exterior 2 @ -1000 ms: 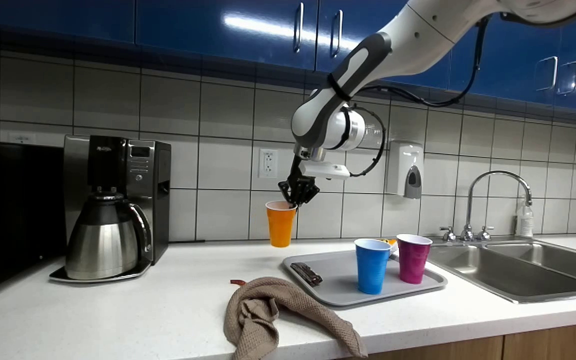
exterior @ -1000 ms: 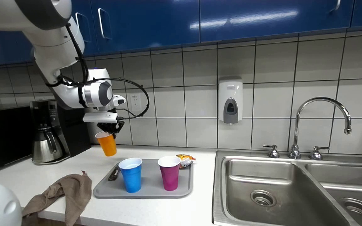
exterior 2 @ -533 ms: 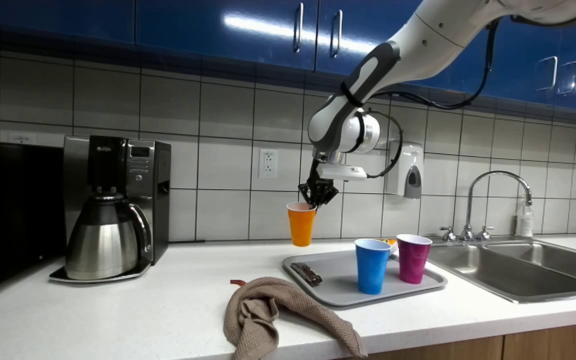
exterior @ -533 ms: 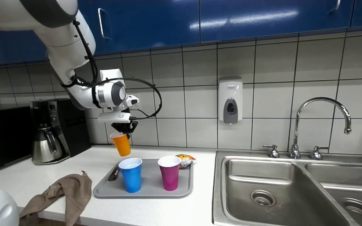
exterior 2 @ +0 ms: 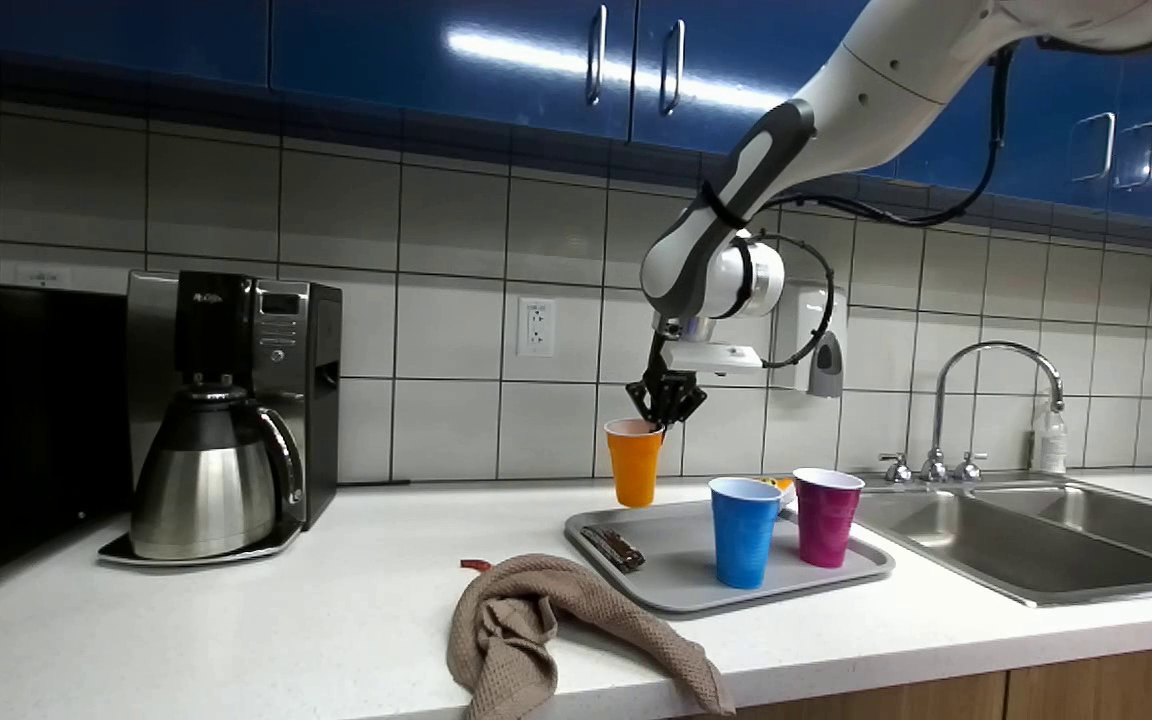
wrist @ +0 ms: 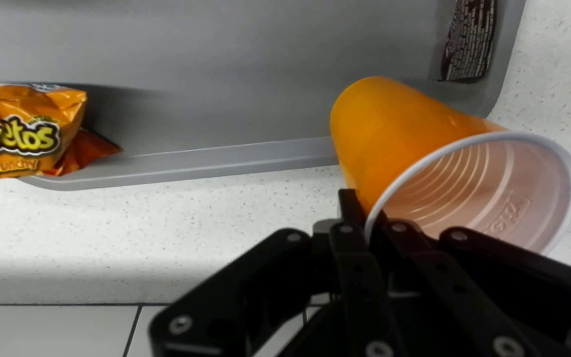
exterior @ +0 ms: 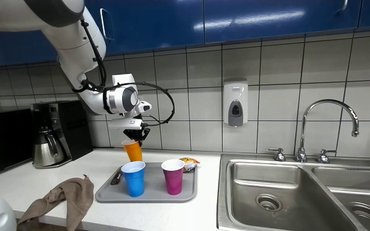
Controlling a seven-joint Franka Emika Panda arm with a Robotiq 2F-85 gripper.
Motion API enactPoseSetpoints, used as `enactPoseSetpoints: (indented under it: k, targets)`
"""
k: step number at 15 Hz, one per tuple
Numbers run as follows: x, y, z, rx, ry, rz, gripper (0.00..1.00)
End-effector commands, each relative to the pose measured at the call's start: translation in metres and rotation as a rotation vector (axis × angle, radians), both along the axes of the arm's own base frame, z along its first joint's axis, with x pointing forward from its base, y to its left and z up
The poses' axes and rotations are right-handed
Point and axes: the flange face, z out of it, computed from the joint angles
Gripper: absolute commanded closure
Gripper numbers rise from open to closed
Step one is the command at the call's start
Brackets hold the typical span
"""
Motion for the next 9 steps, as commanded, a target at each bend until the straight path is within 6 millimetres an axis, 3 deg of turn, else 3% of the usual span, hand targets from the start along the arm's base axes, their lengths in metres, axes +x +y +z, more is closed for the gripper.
enactPoseSetpoints:
  k: [1, 9]
  targets:
    - [-0.011, -0.010, -0.003, 0.012, 0.030, -0.015, 0.99]
    - [-0.025, -0.015, -0.021, 0.030, 0.091, -0.029, 0.99]
